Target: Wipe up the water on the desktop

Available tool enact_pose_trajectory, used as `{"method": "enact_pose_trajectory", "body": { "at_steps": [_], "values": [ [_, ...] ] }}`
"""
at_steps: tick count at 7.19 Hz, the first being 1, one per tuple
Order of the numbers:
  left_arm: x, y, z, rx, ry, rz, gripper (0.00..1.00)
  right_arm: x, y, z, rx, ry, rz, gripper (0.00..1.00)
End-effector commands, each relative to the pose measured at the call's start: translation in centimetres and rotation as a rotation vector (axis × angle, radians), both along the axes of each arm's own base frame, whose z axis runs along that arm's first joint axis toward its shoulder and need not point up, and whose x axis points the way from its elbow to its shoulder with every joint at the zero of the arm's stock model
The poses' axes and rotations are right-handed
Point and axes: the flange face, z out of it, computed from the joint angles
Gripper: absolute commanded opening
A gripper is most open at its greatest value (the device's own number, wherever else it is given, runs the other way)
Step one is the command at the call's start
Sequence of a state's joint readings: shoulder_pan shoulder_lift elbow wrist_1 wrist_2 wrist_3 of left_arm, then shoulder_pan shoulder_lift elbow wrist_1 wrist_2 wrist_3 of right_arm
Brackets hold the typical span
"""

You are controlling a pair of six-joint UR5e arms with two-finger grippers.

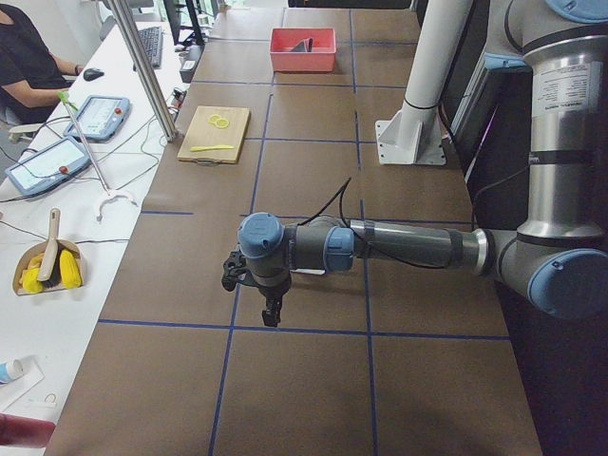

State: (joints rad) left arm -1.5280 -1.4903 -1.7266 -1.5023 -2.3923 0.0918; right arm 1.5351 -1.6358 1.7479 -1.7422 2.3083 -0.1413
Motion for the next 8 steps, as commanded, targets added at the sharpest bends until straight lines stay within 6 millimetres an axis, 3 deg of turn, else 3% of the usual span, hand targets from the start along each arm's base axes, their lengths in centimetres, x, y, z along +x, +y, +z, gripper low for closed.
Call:
{"method": "enact_pose_trajectory", "body": {
  "at_steps": [1, 3, 5, 8],
  "values": [
    [0.0, 0.0, -0.2, 0.002, 0.004, -0.003, 1.00, 0.1, 0.1, 0.8, -0.012, 0.002, 0.000, 1.00],
    [0.0, -0.1, -0.3, 0.004, 0.004, -0.004, 1.00, 0.0, -0.3, 0.9, -0.017, 0.002, 0.004, 1.00],
    [-0.2, 0.8, -0.3, 0.007, 0.006, -0.005, 1.00, -0.1, -0.4, 0.0, 0.003, -0.025, 0.002, 1.00],
    [-0.2, 0.4, -1.0, 0.028, 0.006, -0.004, 1.00, 0.0, 0.0, -1.3, 0.024, -0.029, 0.009, 1.00]
  ]
}}
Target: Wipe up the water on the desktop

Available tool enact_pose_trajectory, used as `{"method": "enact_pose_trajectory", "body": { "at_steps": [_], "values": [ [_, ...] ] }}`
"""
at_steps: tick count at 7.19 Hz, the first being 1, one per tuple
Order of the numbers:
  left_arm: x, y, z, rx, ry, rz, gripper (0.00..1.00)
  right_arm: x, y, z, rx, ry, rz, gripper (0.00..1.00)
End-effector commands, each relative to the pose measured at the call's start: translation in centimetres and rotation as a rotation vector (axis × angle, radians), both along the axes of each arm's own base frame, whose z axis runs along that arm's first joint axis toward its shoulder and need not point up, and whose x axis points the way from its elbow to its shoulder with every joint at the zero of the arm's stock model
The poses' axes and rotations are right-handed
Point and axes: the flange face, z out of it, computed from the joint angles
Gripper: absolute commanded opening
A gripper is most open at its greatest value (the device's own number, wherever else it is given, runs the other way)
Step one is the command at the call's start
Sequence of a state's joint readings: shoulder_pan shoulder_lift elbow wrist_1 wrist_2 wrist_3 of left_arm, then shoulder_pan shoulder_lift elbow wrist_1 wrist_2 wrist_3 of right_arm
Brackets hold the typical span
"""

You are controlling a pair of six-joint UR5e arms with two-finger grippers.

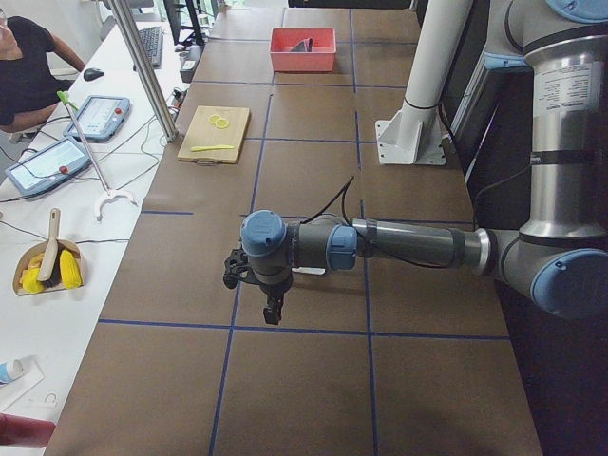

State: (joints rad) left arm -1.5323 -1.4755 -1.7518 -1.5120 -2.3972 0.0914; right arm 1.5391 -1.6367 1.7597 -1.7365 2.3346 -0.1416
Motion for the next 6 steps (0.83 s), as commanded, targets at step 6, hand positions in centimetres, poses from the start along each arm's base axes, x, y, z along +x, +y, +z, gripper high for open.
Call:
{"method": "enact_pose_trajectory", "body": {
  "at_steps": [6],
  "values": [
    [0.0, -0.6, -1.3, 0.021, -0.008, -0.003, 1.00, -0.2, -0.1, 2.7, -0.065, -0.028, 0.005, 1.00]
  ]
}}
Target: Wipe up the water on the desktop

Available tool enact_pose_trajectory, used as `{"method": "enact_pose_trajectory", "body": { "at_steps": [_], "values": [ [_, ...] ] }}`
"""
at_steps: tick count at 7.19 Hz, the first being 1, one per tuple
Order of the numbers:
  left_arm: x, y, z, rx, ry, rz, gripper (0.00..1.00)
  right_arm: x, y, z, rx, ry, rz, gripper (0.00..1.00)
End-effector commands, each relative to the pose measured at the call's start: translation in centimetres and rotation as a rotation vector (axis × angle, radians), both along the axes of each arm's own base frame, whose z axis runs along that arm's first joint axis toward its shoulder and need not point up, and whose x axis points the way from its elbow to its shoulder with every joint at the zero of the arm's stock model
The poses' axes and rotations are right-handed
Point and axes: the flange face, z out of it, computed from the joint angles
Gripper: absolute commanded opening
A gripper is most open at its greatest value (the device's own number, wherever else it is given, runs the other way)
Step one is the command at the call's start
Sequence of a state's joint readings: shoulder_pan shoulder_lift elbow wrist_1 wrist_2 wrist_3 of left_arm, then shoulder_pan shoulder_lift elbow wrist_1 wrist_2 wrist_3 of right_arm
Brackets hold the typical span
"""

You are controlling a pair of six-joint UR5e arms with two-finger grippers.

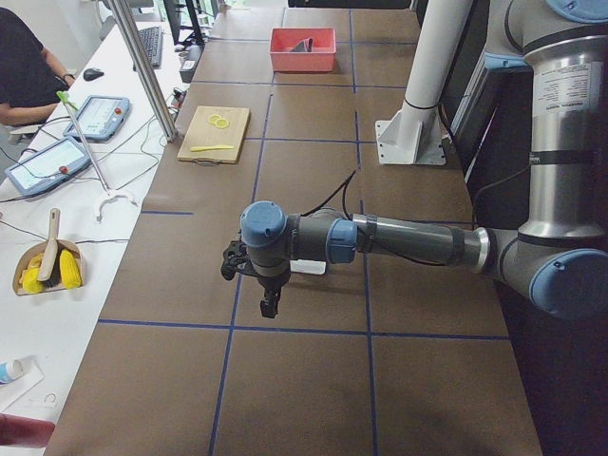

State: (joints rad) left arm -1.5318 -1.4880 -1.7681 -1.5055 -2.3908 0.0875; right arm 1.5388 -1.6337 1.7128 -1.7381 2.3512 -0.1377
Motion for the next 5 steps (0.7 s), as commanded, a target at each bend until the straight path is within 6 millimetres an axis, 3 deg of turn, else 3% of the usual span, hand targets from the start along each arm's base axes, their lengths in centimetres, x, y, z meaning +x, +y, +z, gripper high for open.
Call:
{"method": "enact_pose_trajectory", "body": {
  "at_steps": [1, 5],
  "values": [
    [0.02, -0.16, -0.18, 0.010, -0.004, 0.003, 1.00, -0.12, -0.09, 0.90, -0.021, -0.015, 0.001, 1.00],
    [0.17, -0.34, -0.44, 0.023, -0.003, 0.010, 1.00, -0.11, -0.25, 0.77, -0.018, -0.012, 0.003, 1.00]
  ]
}}
